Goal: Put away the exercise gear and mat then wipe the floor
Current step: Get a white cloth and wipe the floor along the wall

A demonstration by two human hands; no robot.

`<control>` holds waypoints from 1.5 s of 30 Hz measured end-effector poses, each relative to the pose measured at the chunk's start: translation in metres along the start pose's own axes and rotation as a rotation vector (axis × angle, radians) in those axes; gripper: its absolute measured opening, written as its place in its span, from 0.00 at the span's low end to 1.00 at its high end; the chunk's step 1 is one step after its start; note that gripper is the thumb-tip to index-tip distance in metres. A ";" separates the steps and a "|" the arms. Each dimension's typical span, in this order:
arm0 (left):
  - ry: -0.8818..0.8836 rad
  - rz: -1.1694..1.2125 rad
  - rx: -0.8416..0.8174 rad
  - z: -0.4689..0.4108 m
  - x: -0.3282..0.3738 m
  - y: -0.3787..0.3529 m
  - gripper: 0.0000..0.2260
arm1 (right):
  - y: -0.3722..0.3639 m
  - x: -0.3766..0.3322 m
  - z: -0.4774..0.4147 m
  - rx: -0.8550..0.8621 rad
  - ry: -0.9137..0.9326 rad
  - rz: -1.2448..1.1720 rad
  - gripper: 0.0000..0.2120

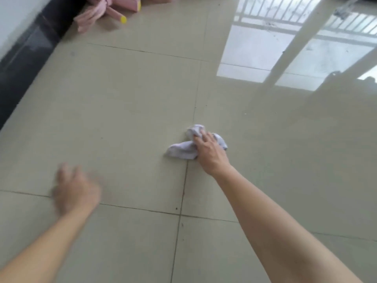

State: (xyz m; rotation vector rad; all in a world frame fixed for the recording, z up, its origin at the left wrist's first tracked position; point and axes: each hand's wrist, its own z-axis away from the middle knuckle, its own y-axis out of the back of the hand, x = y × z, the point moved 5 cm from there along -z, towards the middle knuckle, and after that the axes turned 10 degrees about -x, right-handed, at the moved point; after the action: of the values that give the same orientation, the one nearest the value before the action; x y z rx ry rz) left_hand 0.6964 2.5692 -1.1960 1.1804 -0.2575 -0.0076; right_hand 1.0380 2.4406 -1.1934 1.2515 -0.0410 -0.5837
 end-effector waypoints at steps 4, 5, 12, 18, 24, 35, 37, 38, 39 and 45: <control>-0.447 -0.142 -0.220 0.071 0.195 -0.004 0.24 | 0.006 0.125 0.046 0.066 -0.468 -0.124 0.28; -0.499 -0.187 -0.330 0.081 0.219 -0.020 0.25 | 0.006 0.149 0.058 0.078 -0.561 -0.168 0.28; -0.559 -0.534 -0.618 0.108 0.238 -0.085 0.33 | 0.028 0.185 0.023 0.026 -0.644 -0.223 0.30; -0.572 -0.560 -0.617 0.104 0.238 -0.088 0.35 | 0.033 0.104 -0.037 -0.059 -0.201 -0.084 0.31; -0.554 -0.546 -0.638 0.105 0.242 -0.077 0.34 | -0.015 0.125 0.062 -0.124 -0.032 -0.083 0.32; -0.463 -0.560 -0.701 0.104 0.254 -0.075 0.31 | -0.013 0.234 0.171 -0.035 -0.845 -0.387 0.31; -0.436 -0.603 -0.671 0.104 0.262 -0.075 0.32 | -0.024 0.181 0.163 0.006 -0.636 -0.292 0.32; -0.411 -0.640 -0.669 0.103 0.265 -0.075 0.33 | -0.036 0.156 0.165 -0.017 -0.560 -0.246 0.31; -0.383 -0.678 -0.675 0.103 0.268 -0.074 0.35 | -0.052 0.132 0.174 -0.092 -0.504 -0.230 0.30; -0.507 -0.972 -0.797 0.160 0.290 -0.051 0.33 | -0.071 0.083 0.245 -0.267 -0.412 -0.240 0.27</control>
State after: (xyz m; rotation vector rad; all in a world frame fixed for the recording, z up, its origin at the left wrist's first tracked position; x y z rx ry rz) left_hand 0.9518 2.3630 -1.1293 0.3894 -0.0781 -1.1682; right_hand 0.9974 2.1755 -1.1985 0.8673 -0.1542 -1.0157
